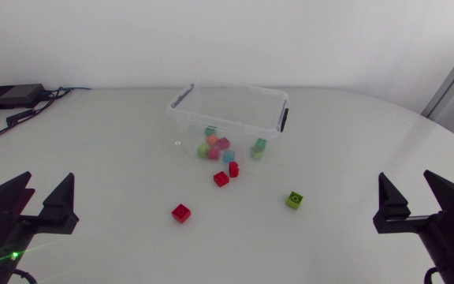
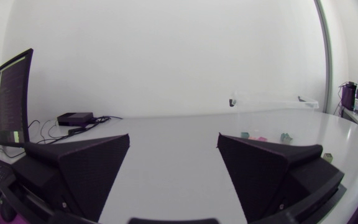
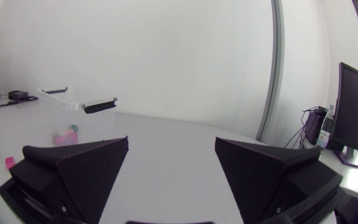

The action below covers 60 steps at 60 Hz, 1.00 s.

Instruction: Pick up the duplo bricks and place them in the container

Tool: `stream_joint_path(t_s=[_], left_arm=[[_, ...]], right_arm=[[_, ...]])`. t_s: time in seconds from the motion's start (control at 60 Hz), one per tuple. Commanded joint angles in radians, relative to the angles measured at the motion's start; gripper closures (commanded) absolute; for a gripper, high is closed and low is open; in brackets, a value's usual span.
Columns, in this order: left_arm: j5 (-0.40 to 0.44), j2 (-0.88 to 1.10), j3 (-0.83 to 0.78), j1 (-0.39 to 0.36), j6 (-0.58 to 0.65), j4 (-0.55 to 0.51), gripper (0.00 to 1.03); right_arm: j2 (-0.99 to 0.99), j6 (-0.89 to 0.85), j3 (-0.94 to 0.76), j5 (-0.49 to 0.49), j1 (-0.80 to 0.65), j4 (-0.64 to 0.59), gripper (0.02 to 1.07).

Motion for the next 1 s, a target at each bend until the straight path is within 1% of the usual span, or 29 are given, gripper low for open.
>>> stream_joint_path(t_s=[0.0, 0.383, 0.567, 0.767, 0.983], left_arm=[[-0.004, -0.012, -0.016, -0.007, 0.011, -0.001, 0.04], [-0.004, -0.012, -0.016, -0.007, 0.011, -0.001, 0.04], [-0.004, -0.013, -0.016, -0.020, -0.004, 0.003, 0.04], [-0.006, -0.010, 0.046, -0.011, -0.003, -0.009, 0.04], [-0.006, 0.017, 0.101, -0.017, 0.002, -0.001, 0.04]], right_arm=[[-0.004, 0.018, -0.017, -0.005, 0.008, -0.007, 0.06], [-0.004, 0.018, -0.017, -0.005, 0.008, -0.007, 0.06], [-0.007, 0.013, -0.017, -0.005, 0.011, -0.004, 0.06], [-0.006, 0.012, -0.007, -0.004, 0.018, 0.006, 0.06], [0.023, 0.018, 0.025, 0.001, 0.041, 0.025, 0.06]])
